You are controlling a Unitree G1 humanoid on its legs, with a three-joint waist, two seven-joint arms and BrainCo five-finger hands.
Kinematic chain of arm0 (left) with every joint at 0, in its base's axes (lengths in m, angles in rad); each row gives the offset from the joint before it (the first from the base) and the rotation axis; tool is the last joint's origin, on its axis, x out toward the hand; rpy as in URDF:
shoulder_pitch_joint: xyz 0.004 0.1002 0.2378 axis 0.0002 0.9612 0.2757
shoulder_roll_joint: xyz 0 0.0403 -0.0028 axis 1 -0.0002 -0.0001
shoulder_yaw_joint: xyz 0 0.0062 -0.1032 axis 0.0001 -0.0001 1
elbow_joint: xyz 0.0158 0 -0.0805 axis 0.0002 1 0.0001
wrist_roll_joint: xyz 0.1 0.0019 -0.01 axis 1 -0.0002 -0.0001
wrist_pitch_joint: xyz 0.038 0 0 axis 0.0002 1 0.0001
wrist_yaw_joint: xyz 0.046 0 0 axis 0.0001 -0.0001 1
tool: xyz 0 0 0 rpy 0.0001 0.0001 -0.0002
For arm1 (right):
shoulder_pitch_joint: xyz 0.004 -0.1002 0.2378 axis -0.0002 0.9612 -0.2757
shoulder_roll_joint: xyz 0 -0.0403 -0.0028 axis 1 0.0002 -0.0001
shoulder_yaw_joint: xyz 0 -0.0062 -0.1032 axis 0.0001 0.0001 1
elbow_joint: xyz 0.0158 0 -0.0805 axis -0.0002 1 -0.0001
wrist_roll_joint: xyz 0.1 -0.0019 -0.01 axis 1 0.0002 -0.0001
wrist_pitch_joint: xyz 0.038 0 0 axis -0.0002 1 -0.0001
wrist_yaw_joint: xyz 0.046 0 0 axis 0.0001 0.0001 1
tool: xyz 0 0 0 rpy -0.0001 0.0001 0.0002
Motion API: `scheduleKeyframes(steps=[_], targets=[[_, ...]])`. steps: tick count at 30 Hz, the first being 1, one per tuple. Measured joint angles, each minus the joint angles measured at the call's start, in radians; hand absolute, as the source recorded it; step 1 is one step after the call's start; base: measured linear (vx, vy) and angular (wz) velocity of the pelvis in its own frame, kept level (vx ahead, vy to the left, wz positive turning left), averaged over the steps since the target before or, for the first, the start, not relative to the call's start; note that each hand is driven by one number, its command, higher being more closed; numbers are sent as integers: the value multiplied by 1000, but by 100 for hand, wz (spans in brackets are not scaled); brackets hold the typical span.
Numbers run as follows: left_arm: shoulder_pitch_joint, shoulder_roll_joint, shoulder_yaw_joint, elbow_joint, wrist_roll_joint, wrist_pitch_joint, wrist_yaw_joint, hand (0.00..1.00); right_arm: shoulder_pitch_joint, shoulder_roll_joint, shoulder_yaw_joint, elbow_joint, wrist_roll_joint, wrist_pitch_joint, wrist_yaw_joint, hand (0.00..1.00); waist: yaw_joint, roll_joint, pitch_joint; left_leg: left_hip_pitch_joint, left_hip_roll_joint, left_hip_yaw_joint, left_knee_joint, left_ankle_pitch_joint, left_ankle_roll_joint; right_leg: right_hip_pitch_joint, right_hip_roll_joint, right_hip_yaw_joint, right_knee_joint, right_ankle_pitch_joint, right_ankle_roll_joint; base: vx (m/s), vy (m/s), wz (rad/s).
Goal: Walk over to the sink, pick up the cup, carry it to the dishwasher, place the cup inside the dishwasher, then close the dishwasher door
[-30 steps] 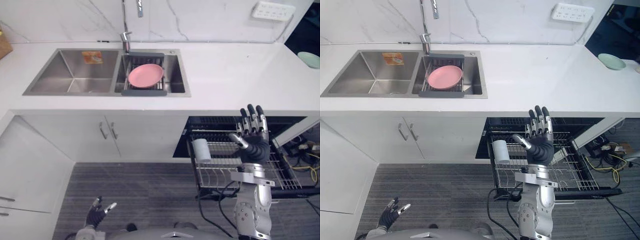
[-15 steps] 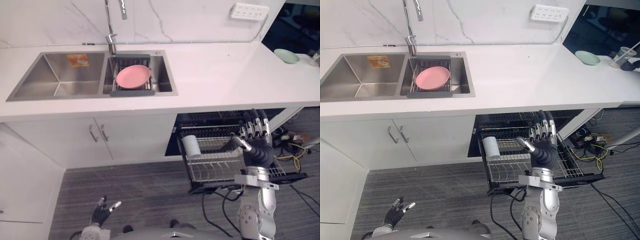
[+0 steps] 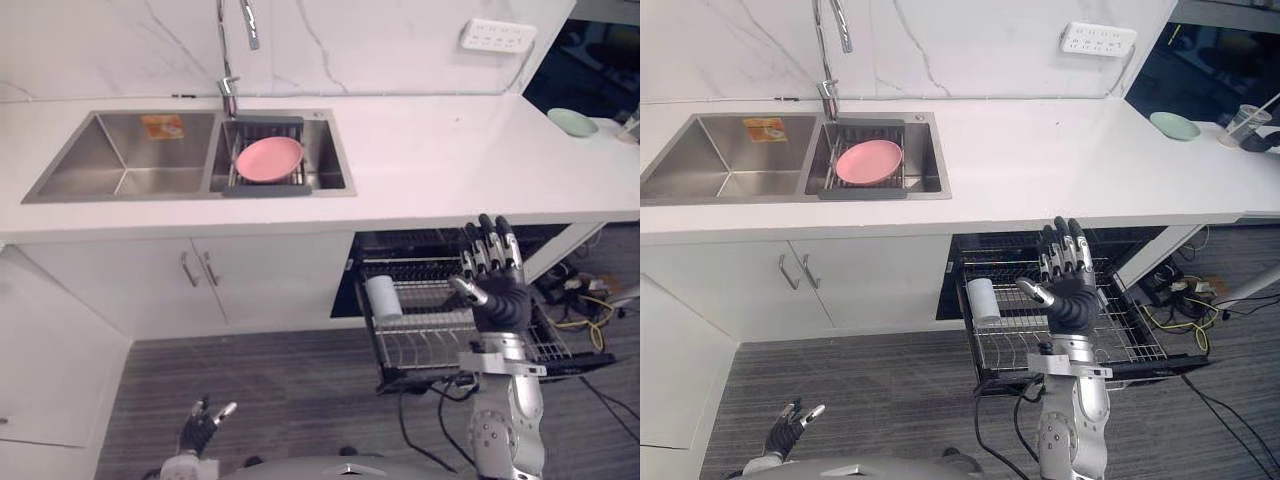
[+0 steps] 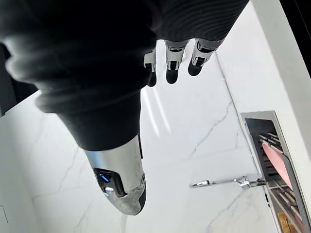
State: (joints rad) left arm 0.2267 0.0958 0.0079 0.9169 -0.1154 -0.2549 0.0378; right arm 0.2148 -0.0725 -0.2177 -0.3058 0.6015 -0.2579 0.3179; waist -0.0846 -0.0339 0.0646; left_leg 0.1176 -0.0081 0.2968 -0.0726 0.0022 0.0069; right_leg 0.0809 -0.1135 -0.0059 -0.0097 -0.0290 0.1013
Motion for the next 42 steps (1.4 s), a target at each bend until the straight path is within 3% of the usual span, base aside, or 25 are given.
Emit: scheduleKeyframes(steps=[2, 4, 5, 6, 9, 12, 13, 14, 15, 17, 19, 20, 23, 26, 27, 29, 30, 32, 33, 34, 35, 37, 39, 40, 42], targets=[[0, -1, 28, 10, -30, 18, 2, 0, -17, 0, 16, 0, -2, 0, -2, 0, 0, -1, 0, 12, 4, 6, 5, -9, -5, 10, -1, 1, 3, -3, 0, -49, -14, -7], [1, -1, 76, 19, -67, 28, 4, 0, -35, -2, 36, -1, -2, -1, -4, 0, 5, 10, 15, -37, 30, 12, 140, -93, -21, -8, 2, 15, 47, -38, -13, -78, -43, -17], [1, -8, 105, 39, -79, 30, 11, 0, -36, -18, 53, -6, -1, -1, -10, 0, 5, 21, 21, -96, 74, 13, 287, -174, -28, -12, 21, 18, 94, -70, -16, -51, -83, -12], [5, -16, 125, 65, -79, 30, 23, 0, -27, -30, 60, -23, -1, -1, -20, 0, 8, 50, 30, -132, 119, 12, 398, -238, -35, -15, 46, 18, 144, -98, -20, -20, -74, -9], [31, -30, 177, 121, -107, 44, 21, 0, -20, -36, 48, -67, -1, -2, -38, 0, 11, 73, 37, -159, 167, 11, 488, -270, -48, -30, 68, 9, 193, -132, -37, 25, -41, 1], [31, -49, 254, 118, -126, 59, 15, 0, -34, -34, 31, -95, -2, -3, -42, 0, 11, 42, 90, -221, 183, 18, 620, -260, -114, 11, 53, -2, 169, -131, -49, 96, -55, 33], [42, -59, 278, 122, -135, 62, 13, 0, -41, -35, 24, -94, -2, -4, -45, 0, 28, 27, 104, -245, 145, -9, 560, -268, -96, 25, 25, -1, 156, -134, -46, 47, 11, 1], [66, -70, 276, 122, -135, 62, 12, 0, -58, -41, 15, -94, -3, -3, -47, 0, 38, 35, 104, -265, 97, -69, 458, -234, -78, 34, 3, 8, 143, -138, -40, 72, 32, -8], [77, -79, 278, 123, -135, 60, 12, 0, -70, -47, 17, -94, -4, -3, -48, 0, 42, 45, 107, -273, 84, -112, 409, -209, -81, 44, 0, 19, 129, -138, -40, 176, 169, -38], [127, -115, 316, 133, -137, 50, 13, 0, -94, -57, 25, -86, -11, 0, -51, 0, 72, 66, 109, -248, 60, -184, 344, -92, -98, 67, -7, 80, 94, -143, -33, 232, 233, -72], [146, -118, 322, 166, -146, 39, 10, 0, -124, -56, 57, -66, -13, 2, -67, 0, 84, 64, 106, -261, 39, -180, 436, -166, -34, 64, -20, 119, 109, -166, -25, 269, 219, -77], [143, -112, 326, 171, -145, 38, 6, 0, -121, -51, 66, -66, -13, 2, -69, 0, 82, 47, 102, -269, 34, -157, 479, -207, -11, 57, -34, 134, 133, -193, -12, 235, 174, -46], [125, -76, 341, 169, -124, 37, -7, 0, -102, -21, 76, -66, -16, 1, -67, 0, 76, 11, 71, -263, 12, -124, 490, -255, 9, 26, -60, 139, 207, -210, -7, 288, 136, -32], [83, -51, 342, 139, -116, 39, -9, 0, -79, 22, 80, -68, -19, 0, -67, 0, 74, -6, 69, -149, -9, -100, 396, -261, 30, -103, -66, 125, 554, -205, 18, 307, 56, -26], [72, -43, 332, 115, -116, 46, -11, 0, -73, 33, 85, -65, -19, -1, -67, 0, 65, -7, 75, -86, -23, -101, 347, -267, 49, -172, -75, 121, 731, -181, 13, 310, 22, -3], [65, -36, 300, 90, -117, 52, -17, 0, -68, 34, 94, -61, -21, -1, -66, 0, 56, -9, 73, -26, -27, -102, 304, -271, 48, -225, -74, 90, 840, -198, -13, 347, -5, 5], [46, -26, 264, 62, -118, 57, -17, 0, -68, 32, 96, -61, -21, -9, -57, 0, 43, -6, 70, 36, -10, -103, 265, -270, 33, -304, -50, 14, 858, -245, -57, 375, -37, 10], [23, -26, 262, 54, -119, 57, -17, 0, -68, 27, 96, -61, -21, -16, -48, 0, 30, -2, 71, 63, 12, -116, 251, -275, 22, -362, -2, -37, 777, -263, -80, 412, -115, 20], [13, -28, 259, 54, -119, 57, -18, 0, -67, 24, 96, -61, -21, -22, -34, 0, 18, 3, 75, 85, 37, -141, 263, -286, 5, -389, 49, -76, 629, -235, -96, 429, -160, 25], [14, -25, 254, 55, -119, 57, -19, 0, -62, 23, 95, -65, -21, -25, -34, 0, 15, -3, 71, 96, 38, -147, 275, -294, -4, -383, 70, -92, 518, -169, -105, 454, -170, 34], [11, -26, 250, 65, -117, 61, -20, 0, -48, 10, 90, -69, -20, -39, -30, 0, 5, -10, 65, 115, 42, -178, 318, -331, -30, -345, 89, -92, 415, -6, -114, 379, -138, 20], [4, -43, 228, 72, -116, 61, -21, 0, -38, -15, 85, -68, -20, -44, -29, 0, 20, 39, 65, 101, 72, -235, 362, -361, -27, -281, 119, -86, 350, 2, -128, 421, -150, 2], [-3, -45, 225, 72, -114, 60, -17, 0, -38, -20, 66, -68, -19, -44, -23, 0, 12, 47, 65, 61, 66, -255, 291, -354, -18, -245, 118, -94, 298, 2, -127, 297, -142, 4], [-7, -41, 226, 73, -96, 60, 0, 0, -40, -19, 39, -67, -18, -42, -22, 0, 16, 51, 64, 31, 66, -277, 254, -280, -35, -219, 130, -101, 269, 1, -125, 150, -59, -2], [6, -41, 225, 79, -77, 64, 17, 0, -40, -21, 27, -78, -17, -40, -22, 0, 22, 52, 53, 44, 70, -273, 244, -271, -35, -193, 139, -96, 234, 5, -118, 125, -22, -3]])
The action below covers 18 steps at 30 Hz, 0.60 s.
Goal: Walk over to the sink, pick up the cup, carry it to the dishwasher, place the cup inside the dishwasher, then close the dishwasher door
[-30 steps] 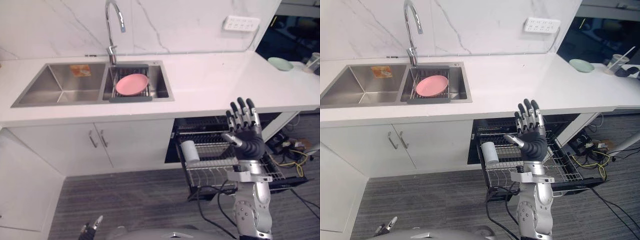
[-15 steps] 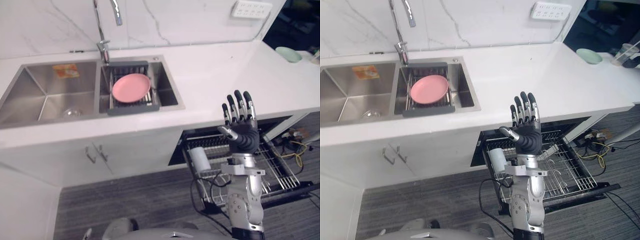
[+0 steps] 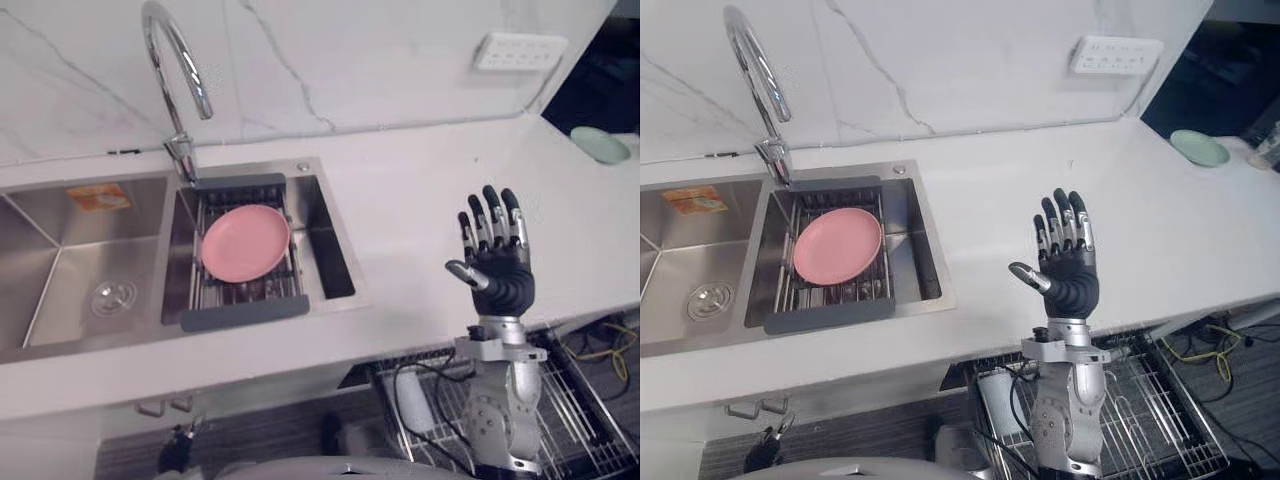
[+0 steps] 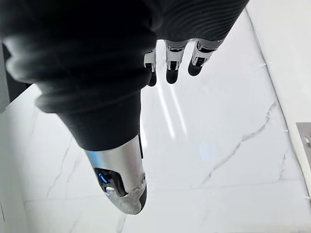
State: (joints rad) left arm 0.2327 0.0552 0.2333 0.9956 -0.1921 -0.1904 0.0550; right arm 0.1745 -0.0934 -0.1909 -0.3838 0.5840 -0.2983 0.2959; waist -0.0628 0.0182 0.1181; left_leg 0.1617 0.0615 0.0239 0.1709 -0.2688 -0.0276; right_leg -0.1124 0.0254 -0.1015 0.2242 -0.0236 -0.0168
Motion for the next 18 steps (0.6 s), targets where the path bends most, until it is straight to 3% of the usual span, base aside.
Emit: scheduleKeyframes(steps=[9, 12, 15, 18], targets=[[-7, 2, -21, 11, 53, 5, 59, 0, -23, 1, -17, -14, -3, 22, 23, 0, 5, -6, -4, 13, -34, 3, -55, 57, 11, 90, -20, 10, -214, 104, 34, 40, 53, 2], [0, 4, -18, 25, 106, 0, 86, 0, -18, 1, -14, -14, 1, 22, 26, 0, 19, -10, -6, -4, -36, 5, -36, 59, 9, 111, -23, 7, -264, 116, 26, -8, 26, 9], [-3, 12, -17, 27, 138, -14, 102, 0, -19, 0, -10, -14, 4, 23, 29, 0, 37, -30, 0, -74, -38, 40, 78, 59, 6, 113, -37, -2, -282, 130, 14, -38, 9, 19], [-1, 2, -20, 27, 157, -26, 121, 0, -22, -14, -11, -14, 17, 39, 32, 0, 46, -17, 4, -55, -26, 62, 69, 62, 1, 134, -31, -21, -286, 135, 17, -47, -35, 19]])
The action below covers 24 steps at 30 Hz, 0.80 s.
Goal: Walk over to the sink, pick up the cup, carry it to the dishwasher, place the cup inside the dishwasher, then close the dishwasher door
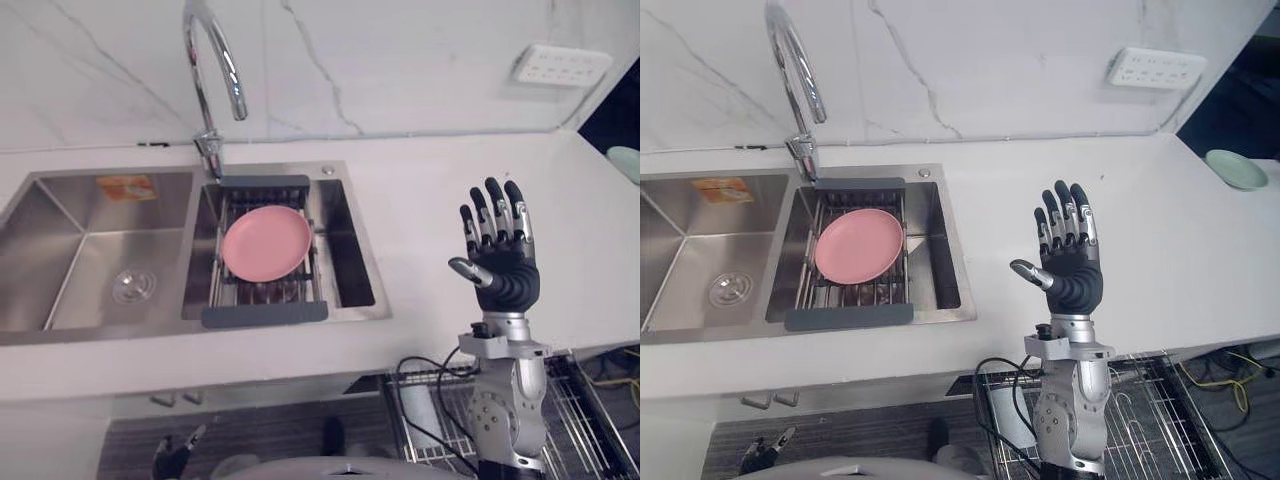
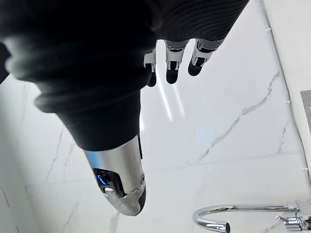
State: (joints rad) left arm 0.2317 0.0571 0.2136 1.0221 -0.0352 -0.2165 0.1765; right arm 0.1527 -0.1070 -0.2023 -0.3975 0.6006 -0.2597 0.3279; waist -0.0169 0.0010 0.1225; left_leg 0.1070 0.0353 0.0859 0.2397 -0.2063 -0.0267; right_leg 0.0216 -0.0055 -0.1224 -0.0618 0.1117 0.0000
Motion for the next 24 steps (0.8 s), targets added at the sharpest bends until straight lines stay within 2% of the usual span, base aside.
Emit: scheduleKeyframes(steps=[2, 3, 8, 11, 14, 16, 17, 19, 21, 24], targets=[[11, -6, -3, -11, 8, -12, 2, 0, -3, -11, -1, 0, 0, 2, 19, 0, 4, 1, 1, 19, 10, 22, -40, -1, 1, -1, 12, 5, -9, -5, -7, -42, -6, -4], [11, 11, -59, -31, 80, -47, 44, 0, -2, -23, -15, 4, 0, 4, 66, 0, -8, -2, 0, 38, 27, 52, -152, 7, -10, -32, 38, 19, -20, 46, -20, -12, -2, -7], [10, 12, -59, -31, 79, -47, 43, 0, -2, -23, -9, 4, 1, 3, 65, 0, -5, -3, 0, 37, 27, 52, -152, 7, -10, -33, 37, 19, -21, 46, -20, 0, 0, 0], [3, 17, -58, -31, 25, -33, 28, 0, -3, -23, 32, 30, 1, 9, 58, 0, 3, -8, 1, 32, 25, 50, -158, 12, -11, -38, 31, 4, -25, 48, -17, 0, 0, 4], [-4, 19, -57, -32, -66, -11, 1, 0, -19, -24, 81, 76, -8, 56, 23, 0, 21, -14, -1, 31, 24, 47, -157, 13, -11, -38, 29, 0, -27, 48, -16, 1, 7, 4], [-5, 20, -54, -32, -131, 17, -12, 0, -42, -28, 120, 99, -65, 88, -11, 0, 28, -18, -2, 28, 24, 42, -156, 13, -11, -38, 26, -7, -27, 46, -13, 5, 38, 11], [-5, 21, -50, -32, -166, 36, -20, 0, -54, -38, 158, 102, -128, 111, -36, 0, 32, -21, -2, 22, 24, 31, -153, 13, -11, -38, 23, -21, -27, 41, -5, 5, 38, 25], [-5, 22, -30, -30, -207, 62, -42, 0, -75, -79, 245, 100, -265, 129, -81, 0, 43, -31, -5, 8, 23, 17, -145, 13, -10, -40, 19, -42, -27, 42, -8, 16, 42, 29], [-5, 22, -18, -26, -218, 74, -55, 0, -120, -102, 304, 99, -438, 135, -113, 0, 62, -36, -7, 4, 23, 5, -136, 13, -10, -37, 17, -52, -27, 45, -10, 35, 47, 17], [-2, 22, -16, -18, -218, 78, -56, 0, -196, -103, 318, 99, -592, 159, -141, 0, 77, -39, -6, 20, 21, -6, -133, 14, -10, -15, 13, -64, -28, 45, -9, 28, 64, 15]])
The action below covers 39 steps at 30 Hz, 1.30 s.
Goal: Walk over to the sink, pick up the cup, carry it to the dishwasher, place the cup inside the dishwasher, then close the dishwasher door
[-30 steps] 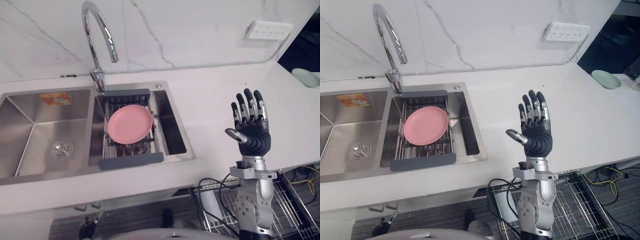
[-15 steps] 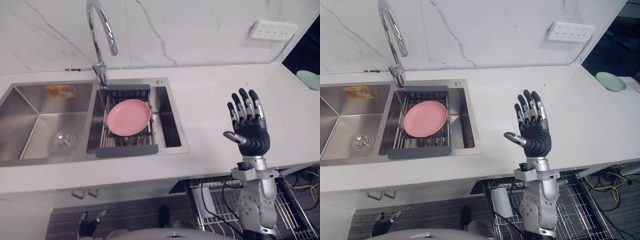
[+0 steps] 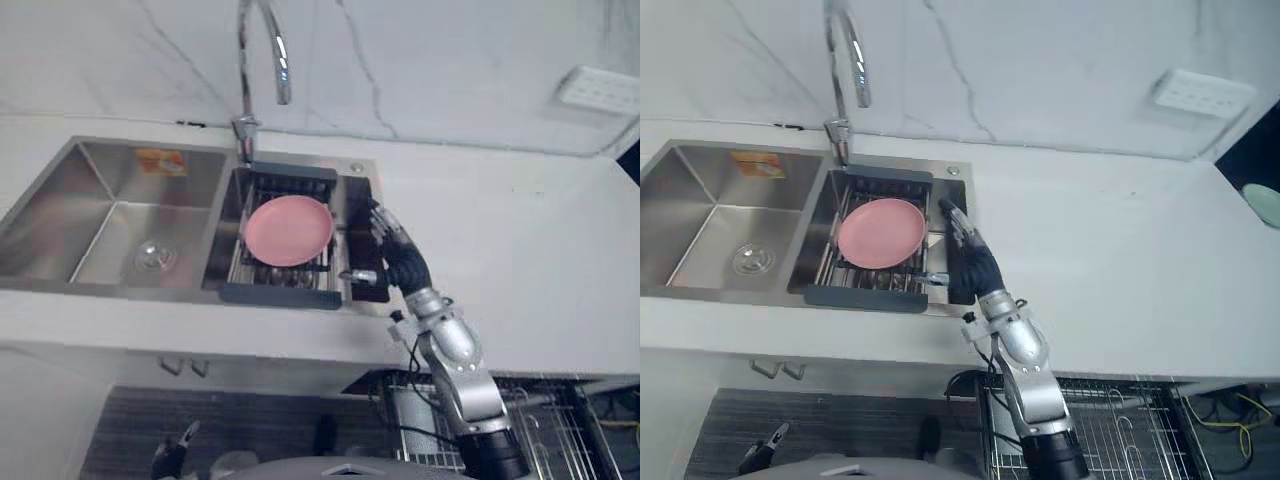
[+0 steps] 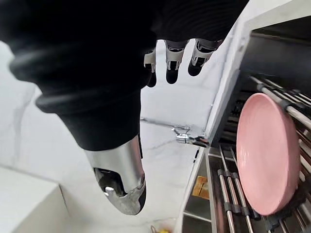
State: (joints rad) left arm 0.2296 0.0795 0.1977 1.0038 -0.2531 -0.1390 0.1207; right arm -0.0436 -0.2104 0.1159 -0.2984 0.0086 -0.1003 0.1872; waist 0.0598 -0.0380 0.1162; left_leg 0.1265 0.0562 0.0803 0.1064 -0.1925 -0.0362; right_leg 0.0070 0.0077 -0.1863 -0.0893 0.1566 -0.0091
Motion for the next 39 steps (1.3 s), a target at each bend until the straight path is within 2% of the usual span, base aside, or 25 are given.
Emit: scheduleKeyframes(steps=[4, 7, 13, 15, 19, 24, 28, 39], targets=[[-2, 4, 20, 2, 24, -2, -2, 0, -54, -37, 20, -3, -106, 64, 7, 0, 1, -16, -2, -4, -7, -14, 0, 3, 5, 5, -9, -15, 0, 1, 2, -29, 54, 11], [-2, 6, 43, 11, 43, -2, -3, 0, -62, -77, 72, -4, -252, 108, 15, 0, 7, -28, -8, -6, -7, -29, 1, 4, 6, 10, -11, -25, 0, -3, 2, -28, 23, 13], [-7, 7, 77, 11, 103, 11, -6, 0, -140, -127, 119, -3, -531, 147, 65, 0, 17, -31, -10, -20, -6, -53, -1, 13, 0, 7, -12, -53, 0, -10, -1, -9, 14, 14], [-7, 7, 84, 11, 103, 19, -6, 0, -168, -143, 136, 1, -588, 156, 74, 0, 21, -30, -9, -22, -5, -55, -2, 14, -1, 7, -12, -57, 0, -11, -1, 16, 22, 5], [-10, 10, 85, 11, 141, 31, -14, 0, -222, -161, 173, 11, -677, 170, 94, 0, 24, -33, -11, -24, -5, -60, -3, 14, 0, 7, -12, -65, 0, -10, -1, 24, 43, 5], [-23, 23, 86, 9, 156, 43, -20, 0, -285, -165, 238, 102, -764, 173, 97, 0, 29, -51, -23, -40, -5, -72, -3, 16, 1, -3, -14, -74, 0, -12, 1, 25, 47, 6], [-32, 22, 87, 9, 159, 58, -20, 0, -324, -168, 267, 163, -833, 175, 117, 0, 41, -54, -25, -40, -6, -78, -3, 20, 1, -4, -15, -76, 0, -12, 1, 18, 42, 3], [-40, 23, 87, -12, 160, 77, -20, 0, -360, -178, 314, 341, -998, 231, 129, 0, 53, -58, -28, -44, -13, -102, -27, 42, -4, -4, -23, -103, -1, -12, 2, -13, 32, 7]])
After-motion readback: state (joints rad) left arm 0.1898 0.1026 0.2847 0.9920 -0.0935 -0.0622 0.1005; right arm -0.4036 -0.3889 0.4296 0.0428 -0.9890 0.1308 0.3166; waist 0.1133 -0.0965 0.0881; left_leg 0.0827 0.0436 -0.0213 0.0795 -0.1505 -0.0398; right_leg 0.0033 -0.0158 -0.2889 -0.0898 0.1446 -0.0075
